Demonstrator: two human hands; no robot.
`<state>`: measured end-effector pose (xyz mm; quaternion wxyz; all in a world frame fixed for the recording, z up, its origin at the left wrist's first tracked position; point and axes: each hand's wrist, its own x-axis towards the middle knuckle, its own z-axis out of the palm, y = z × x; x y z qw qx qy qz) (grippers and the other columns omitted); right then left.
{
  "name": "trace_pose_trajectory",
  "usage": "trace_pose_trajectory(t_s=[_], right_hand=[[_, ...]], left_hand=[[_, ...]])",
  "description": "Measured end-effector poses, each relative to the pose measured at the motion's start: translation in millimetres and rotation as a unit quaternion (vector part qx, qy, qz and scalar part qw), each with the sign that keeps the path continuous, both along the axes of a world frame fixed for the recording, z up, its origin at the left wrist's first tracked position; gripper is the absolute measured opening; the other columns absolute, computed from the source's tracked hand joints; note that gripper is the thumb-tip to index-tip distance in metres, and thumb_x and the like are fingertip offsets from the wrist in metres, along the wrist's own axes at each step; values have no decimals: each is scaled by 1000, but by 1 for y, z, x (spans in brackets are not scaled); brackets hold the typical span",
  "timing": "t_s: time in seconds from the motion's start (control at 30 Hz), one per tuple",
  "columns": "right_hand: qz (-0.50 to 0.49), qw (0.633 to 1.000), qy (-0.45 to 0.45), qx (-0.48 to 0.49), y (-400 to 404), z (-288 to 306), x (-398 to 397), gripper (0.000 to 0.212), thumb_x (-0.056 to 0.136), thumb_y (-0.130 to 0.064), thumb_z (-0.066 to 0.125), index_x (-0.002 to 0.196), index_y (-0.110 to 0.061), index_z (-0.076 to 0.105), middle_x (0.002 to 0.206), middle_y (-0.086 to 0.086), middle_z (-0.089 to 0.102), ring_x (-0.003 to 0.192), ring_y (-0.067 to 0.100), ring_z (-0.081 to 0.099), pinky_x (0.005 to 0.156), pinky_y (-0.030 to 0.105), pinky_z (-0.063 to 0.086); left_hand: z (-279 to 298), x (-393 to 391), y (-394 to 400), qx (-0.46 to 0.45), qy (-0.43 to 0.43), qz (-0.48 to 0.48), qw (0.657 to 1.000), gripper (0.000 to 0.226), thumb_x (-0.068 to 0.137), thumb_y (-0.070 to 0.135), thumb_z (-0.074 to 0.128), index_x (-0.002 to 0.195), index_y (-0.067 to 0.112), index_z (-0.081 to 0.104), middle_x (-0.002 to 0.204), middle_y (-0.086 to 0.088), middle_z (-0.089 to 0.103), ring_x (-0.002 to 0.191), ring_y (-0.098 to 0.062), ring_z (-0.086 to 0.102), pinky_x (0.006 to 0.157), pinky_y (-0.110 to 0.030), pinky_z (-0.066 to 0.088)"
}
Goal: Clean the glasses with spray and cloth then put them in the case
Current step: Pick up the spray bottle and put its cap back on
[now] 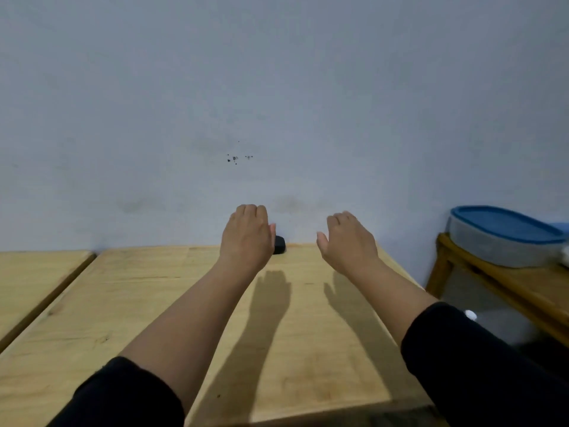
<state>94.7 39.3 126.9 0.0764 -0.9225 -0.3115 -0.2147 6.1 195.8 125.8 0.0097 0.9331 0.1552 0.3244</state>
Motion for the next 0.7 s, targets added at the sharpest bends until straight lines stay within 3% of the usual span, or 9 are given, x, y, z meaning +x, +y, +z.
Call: trace_pose_trajectory(t_s=[0.2, 0.3, 0.43, 0.53, 0.63, 0.7], right_hand=[[-16, 998, -12, 58, -70, 1, -41, 43, 96, -30, 40, 130, -4, 46, 133, 9, 50, 127, 22, 39, 91, 34, 42], [-24, 995, -25, 93, -109, -9, -60, 45, 95, -29, 44, 132, -5, 45, 135, 9, 49, 129, 21, 38, 93, 35, 42], [-15, 989, -43, 142, -158, -42, -84, 43, 91, -24, 52, 129, -3, 50, 130, 13, 55, 125, 25, 46, 99, 36, 41], [-20, 981, -55, 187, -188, -79, -95, 39, 85, -18, 59, 120, -1, 58, 118, 14, 63, 115, 29, 57, 95, 40, 49], [-40, 967, -26, 248, -209, -115, -99, 38, 86, -19, 58, 120, -3, 59, 116, 13, 65, 109, 27, 61, 89, 38, 54], [-63, 954, 5, 294, -219, -134, -97, 39, 88, -17, 62, 124, -5, 58, 121, 10, 64, 112, 24, 59, 92, 35, 51]], left_hand=[[-10, -22, -72, -30, -38, -66, 997, 33, 94, 25, 43, 115, -1, 49, 112, -17, 55, 110, -31, 46, 82, -37, 40], [-30, -26, -109, -46, -38, -116, 991, 34, 93, 22, 48, 115, -4, 51, 109, -22, 57, 108, -36, 49, 88, -40, 41], [-72, -28, -154, -93, 2, -150, 984, 42, 93, 24, 48, 126, -2, 47, 118, -21, 55, 115, -34, 48, 92, -40, 42], [-104, -25, -180, -129, 34, -178, 975, 46, 93, 26, 49, 130, 0, 44, 125, -19, 53, 122, -32, 45, 99, -37, 38], [-126, -19, -197, -166, 76, -187, 965, 47, 95, 32, 41, 136, 8, 39, 136, -11, 46, 129, -23, 36, 105, -29, 29], [-136, -16, -204, -185, 90, -197, 959, 47, 95, 33, 39, 136, 10, 39, 136, -9, 46, 129, -20, 37, 105, -27, 30]])
